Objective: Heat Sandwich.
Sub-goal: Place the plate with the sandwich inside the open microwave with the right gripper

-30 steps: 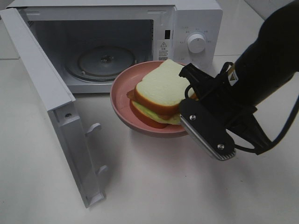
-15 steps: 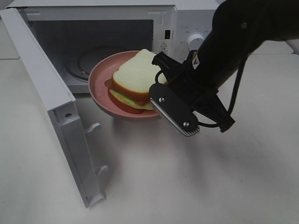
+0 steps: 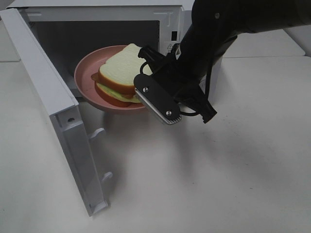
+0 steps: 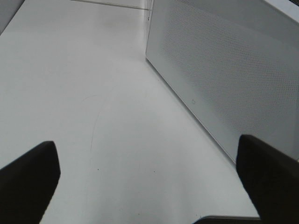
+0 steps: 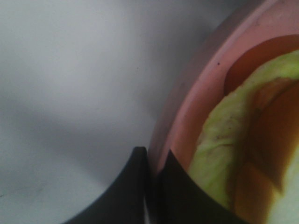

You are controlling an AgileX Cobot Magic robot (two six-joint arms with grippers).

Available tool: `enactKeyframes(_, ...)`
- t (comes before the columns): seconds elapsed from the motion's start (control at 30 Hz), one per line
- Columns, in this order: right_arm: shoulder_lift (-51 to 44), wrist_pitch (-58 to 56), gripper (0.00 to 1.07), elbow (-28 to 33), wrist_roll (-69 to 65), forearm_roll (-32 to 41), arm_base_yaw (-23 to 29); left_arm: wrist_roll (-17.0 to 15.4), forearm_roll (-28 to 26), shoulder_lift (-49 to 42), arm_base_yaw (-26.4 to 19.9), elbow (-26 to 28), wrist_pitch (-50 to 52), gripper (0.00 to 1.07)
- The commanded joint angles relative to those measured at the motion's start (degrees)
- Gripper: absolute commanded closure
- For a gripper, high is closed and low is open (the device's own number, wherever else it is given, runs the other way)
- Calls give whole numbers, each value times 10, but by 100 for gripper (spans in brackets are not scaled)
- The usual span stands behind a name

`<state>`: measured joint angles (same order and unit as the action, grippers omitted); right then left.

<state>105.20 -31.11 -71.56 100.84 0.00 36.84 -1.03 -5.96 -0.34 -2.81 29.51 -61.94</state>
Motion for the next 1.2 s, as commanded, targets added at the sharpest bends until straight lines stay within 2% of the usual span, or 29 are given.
enactKeyframes(0.03,9,12,107,-26,8,10,0,-3,-5,-9,-1,-1,9,10)
enactKeyframes(0.7,121,-49,107,-182,2,11,0,-3,-5,-9,-1,-1,9,10)
enactKeyframes(1.2,209,-94,107,-324,-82,0,10,-3,-5,-9,-1,-1,9,10)
